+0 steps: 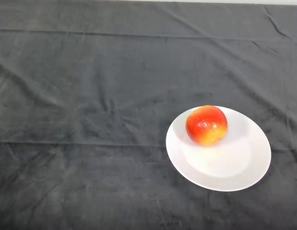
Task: Move the apple to the plate
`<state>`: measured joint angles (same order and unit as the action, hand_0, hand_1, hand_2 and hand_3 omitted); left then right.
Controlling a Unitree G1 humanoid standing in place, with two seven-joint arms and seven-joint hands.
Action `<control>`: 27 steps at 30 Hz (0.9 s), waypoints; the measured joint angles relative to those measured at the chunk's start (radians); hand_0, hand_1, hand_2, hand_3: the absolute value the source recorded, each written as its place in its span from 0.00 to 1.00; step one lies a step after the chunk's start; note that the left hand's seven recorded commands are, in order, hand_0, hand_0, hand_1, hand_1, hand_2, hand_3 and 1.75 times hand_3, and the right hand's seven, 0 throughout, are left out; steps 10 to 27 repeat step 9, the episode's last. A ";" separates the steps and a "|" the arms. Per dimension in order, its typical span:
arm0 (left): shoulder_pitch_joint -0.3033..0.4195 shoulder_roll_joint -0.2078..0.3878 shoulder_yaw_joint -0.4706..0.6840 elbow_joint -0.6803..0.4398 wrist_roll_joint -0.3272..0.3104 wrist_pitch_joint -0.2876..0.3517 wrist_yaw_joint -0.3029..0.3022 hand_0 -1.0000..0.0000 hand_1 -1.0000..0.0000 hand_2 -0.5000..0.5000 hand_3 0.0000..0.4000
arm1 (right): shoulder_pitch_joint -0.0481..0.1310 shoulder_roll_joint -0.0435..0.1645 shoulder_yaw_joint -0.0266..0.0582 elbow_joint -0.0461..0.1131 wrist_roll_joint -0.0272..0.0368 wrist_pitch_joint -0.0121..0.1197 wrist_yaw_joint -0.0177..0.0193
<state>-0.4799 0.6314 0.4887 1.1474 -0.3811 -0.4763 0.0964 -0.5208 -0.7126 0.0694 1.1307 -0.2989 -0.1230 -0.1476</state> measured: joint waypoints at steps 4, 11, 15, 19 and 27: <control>0.000 0.000 0.000 0.000 0.015 0.000 0.003 1.00 1.00 0.50 0.00 | 0.000 0.000 0.0000 0.000 0.0000 0.000 0.0000; 0.000 0.000 0.000 0.000 0.020 0.000 0.003 1.00 1.00 0.50 0.00 | 0.000 0.000 0.0000 0.000 0.0001 0.000 0.0000; 0.000 0.000 0.000 0.000 0.020 0.000 0.003 1.00 1.00 0.50 0.00 | 0.000 0.000 0.0000 0.000 0.0001 0.000 0.0000; 0.000 0.000 0.000 0.000 0.020 0.000 0.003 1.00 1.00 0.50 0.00 | 0.000 0.000 0.0000 0.000 0.0001 0.000 0.0000; 0.000 0.000 0.000 0.000 0.020 0.000 0.003 1.00 1.00 0.50 0.00 | 0.000 0.000 0.0000 0.000 0.0001 0.000 0.0000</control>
